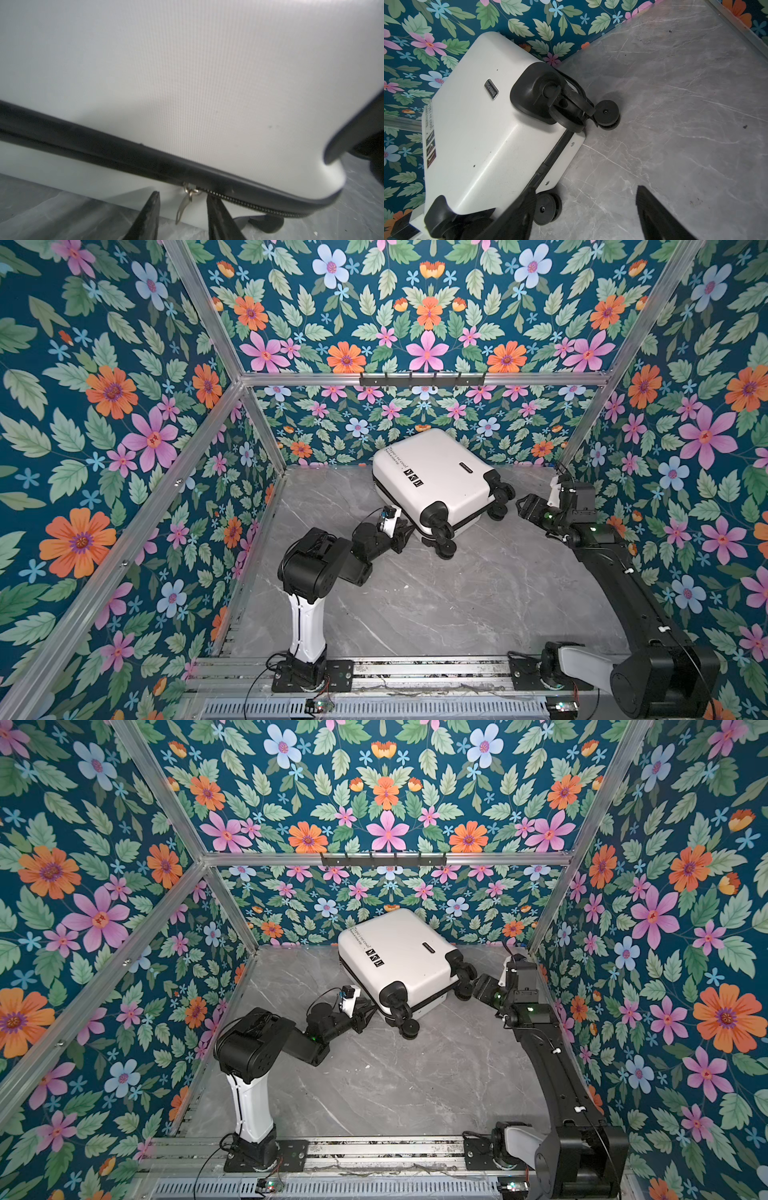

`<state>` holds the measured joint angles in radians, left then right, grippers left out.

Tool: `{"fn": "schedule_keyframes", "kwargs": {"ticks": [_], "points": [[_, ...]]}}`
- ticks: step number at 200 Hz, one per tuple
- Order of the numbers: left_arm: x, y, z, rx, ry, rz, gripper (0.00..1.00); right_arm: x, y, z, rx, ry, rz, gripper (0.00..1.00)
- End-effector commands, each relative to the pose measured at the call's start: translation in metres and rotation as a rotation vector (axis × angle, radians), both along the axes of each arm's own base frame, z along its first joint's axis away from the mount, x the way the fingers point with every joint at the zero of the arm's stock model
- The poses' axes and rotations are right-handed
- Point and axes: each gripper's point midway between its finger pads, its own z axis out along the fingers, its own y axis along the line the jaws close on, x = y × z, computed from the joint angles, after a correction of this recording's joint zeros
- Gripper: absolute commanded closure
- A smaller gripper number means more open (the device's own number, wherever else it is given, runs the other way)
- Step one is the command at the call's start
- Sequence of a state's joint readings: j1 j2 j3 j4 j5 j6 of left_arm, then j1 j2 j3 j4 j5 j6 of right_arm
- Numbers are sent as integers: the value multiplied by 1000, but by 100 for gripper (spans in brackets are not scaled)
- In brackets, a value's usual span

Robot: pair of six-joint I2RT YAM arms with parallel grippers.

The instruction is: Pack the luggage

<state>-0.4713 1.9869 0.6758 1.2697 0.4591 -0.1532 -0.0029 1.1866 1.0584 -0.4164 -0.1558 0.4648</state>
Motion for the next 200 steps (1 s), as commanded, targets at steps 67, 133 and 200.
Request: {"fn": "schedule_keyframes", "kwargs": {"ticks": [67,133,200], "points": [[7,-2,-12,59,22,1,69,6,-1,0,-5,-1,-5,23],[3,-5,-10,70,8,-12,66,7,-1,-3,1,7,-6,23],[4,-10,-9,91,10,-7,68,4,0,-6,10,18,-6,23]]}}
